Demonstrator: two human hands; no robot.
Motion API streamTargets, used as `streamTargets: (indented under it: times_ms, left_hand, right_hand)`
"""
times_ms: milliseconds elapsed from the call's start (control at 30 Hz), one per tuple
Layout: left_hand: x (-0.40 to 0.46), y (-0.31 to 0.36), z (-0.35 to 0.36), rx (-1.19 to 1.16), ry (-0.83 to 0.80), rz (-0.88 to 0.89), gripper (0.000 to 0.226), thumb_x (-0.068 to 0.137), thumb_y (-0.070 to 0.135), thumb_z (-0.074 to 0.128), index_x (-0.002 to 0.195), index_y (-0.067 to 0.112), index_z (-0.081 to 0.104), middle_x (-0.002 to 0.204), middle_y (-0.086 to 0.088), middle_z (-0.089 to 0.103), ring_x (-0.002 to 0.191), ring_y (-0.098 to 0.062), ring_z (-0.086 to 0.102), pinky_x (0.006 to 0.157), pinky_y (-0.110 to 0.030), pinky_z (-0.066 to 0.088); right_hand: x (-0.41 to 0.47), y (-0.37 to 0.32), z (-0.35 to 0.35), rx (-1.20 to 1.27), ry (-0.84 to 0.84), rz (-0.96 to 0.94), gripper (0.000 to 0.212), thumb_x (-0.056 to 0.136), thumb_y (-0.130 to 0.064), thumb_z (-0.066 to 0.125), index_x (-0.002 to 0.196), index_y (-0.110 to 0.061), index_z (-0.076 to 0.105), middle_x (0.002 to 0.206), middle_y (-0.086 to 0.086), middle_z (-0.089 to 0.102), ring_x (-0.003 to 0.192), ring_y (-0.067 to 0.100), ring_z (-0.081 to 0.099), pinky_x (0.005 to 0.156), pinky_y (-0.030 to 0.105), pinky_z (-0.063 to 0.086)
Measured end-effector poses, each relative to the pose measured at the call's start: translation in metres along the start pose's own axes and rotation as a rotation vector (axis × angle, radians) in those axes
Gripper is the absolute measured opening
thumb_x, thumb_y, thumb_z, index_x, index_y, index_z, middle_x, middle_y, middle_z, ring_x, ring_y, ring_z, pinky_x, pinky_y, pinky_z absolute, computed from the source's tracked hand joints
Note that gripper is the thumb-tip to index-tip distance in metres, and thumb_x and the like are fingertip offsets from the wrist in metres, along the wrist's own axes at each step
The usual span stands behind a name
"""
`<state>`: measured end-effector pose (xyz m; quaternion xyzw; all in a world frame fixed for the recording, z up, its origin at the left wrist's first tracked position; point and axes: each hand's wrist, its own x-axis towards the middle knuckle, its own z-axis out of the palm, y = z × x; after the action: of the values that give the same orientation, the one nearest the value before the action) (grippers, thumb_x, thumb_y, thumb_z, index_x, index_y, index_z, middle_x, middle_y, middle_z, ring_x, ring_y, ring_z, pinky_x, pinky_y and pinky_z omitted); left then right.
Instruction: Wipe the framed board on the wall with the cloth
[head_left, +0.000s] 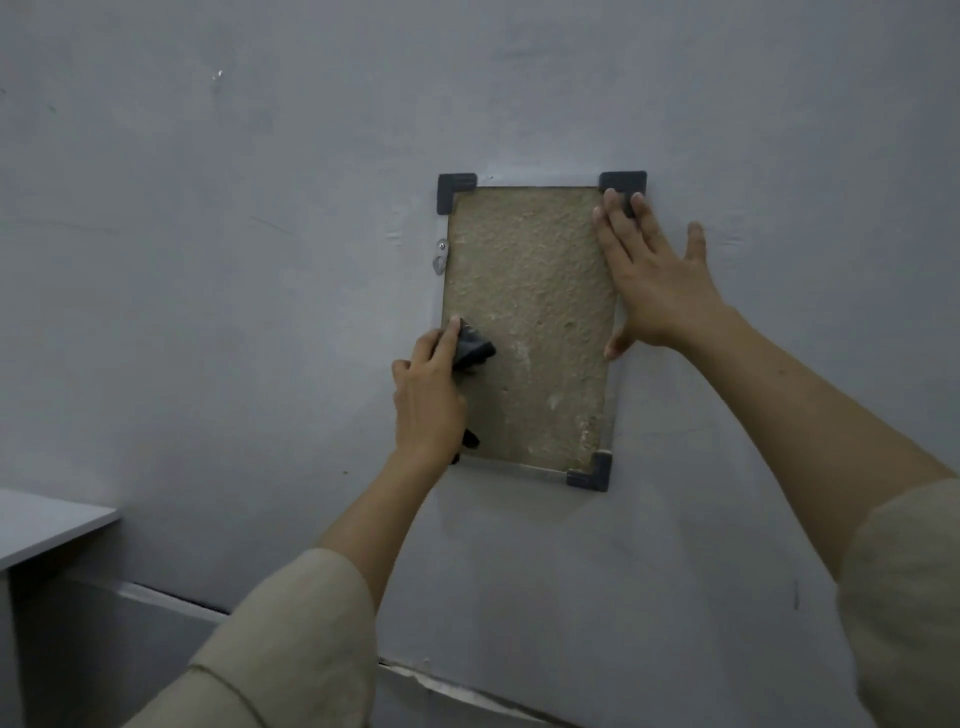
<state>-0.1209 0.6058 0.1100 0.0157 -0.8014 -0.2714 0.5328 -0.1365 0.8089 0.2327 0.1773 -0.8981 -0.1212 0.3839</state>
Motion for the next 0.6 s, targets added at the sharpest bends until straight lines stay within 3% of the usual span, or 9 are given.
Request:
streamTargets:
  times_ms: [167,333,500,600]
  left_hand:
    - [-0.015,-0.004,0.003,0.006,-0.081,0.193,0.067,0.085,-0.016,0.038,0.142,0.018,0.036,0.142,-0.007,0.041,0.1,-0.034,0.044,0.091,-0.038,0.043]
    - [0.014,-0.026,-0.007,-0.054,-0.011,0.083,0.064,0.082,-0.016,0.04,0.139,0.012,0.042,0.133,-0.015,0.047,0.106,-0.039,0.049,0.097,-0.037,0.04]
    - [-0.009,-0.018,-0.003,-0.024,-0.125,0.257,0.062,0.086,-0.013,0.042,0.14,0.017,0.04,0.138,-0.01,0.045,0.105,-0.034,0.047,0.097,-0.038,0.04]
    - [0.006,-0.024,-0.005,-0.106,0.0,0.079,0.063,0.082,-0.015,0.04,0.139,0.013,0.042,0.132,-0.014,0.048,0.11,-0.033,0.049,0.098,-0.027,0.035]
  right_hand:
    - [0.0,0.0,-0.001,-0.015,-0.004,-0.005,0.145,0.055,-0.053,0.081,0.147,-0.011,-0.022,0.154,0.001,-0.031,0.143,0.021,-0.025,0.11,0.064,0.003]
    - [-0.001,-0.001,-0.001,-0.012,-0.001,-0.003,0.145,0.055,-0.053,0.081,0.147,-0.012,-0.022,0.154,0.001,-0.03,0.143,0.021,-0.024,0.11,0.064,0.003]
    - [0.0,0.0,-0.001,-0.016,0.002,-0.002,0.145,0.055,-0.052,0.082,0.147,-0.011,-0.022,0.154,0.001,-0.03,0.143,0.021,-0.024,0.11,0.064,0.004]
    - [0.0,0.0,-0.001,-0.025,0.005,-0.001,0.145,0.055,-0.053,0.081,0.147,-0.011,-0.022,0.154,0.001,-0.03,0.143,0.021,-0.024,0.11,0.064,0.004]
